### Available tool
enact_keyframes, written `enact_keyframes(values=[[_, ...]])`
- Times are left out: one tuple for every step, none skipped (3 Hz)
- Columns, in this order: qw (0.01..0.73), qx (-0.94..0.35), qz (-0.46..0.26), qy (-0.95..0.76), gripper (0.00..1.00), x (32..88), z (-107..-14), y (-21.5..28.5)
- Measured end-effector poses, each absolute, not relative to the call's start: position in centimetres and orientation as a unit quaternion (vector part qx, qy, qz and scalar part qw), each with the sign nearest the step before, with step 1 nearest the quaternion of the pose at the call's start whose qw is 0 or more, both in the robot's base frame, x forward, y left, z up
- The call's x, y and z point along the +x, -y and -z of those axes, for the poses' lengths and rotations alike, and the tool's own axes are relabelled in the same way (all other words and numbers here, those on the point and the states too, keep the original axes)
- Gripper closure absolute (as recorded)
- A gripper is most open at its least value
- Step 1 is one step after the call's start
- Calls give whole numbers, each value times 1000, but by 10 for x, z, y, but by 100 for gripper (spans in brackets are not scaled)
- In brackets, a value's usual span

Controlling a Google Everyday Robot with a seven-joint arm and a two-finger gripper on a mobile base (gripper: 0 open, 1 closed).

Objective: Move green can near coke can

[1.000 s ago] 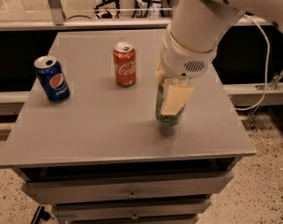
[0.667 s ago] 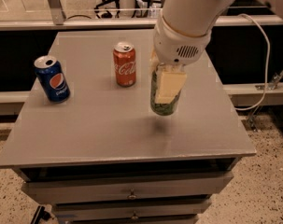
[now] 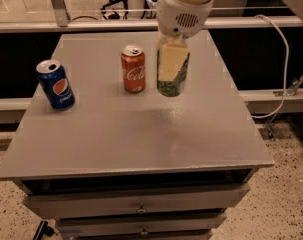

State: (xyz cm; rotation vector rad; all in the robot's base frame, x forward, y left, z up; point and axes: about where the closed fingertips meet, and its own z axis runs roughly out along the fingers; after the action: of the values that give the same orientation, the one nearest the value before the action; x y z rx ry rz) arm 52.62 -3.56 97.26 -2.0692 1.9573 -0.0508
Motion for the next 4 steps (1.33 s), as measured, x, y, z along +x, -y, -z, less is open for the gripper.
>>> enact_keyframes(values=[[151,-700,6,-698,100,556,-974,39],[157,-677,-21,-719,100,585,-966,43],[154,-651,-46,-742,100,609,-950,42],[146,-627,-55,-763,100,622,-933,38]])
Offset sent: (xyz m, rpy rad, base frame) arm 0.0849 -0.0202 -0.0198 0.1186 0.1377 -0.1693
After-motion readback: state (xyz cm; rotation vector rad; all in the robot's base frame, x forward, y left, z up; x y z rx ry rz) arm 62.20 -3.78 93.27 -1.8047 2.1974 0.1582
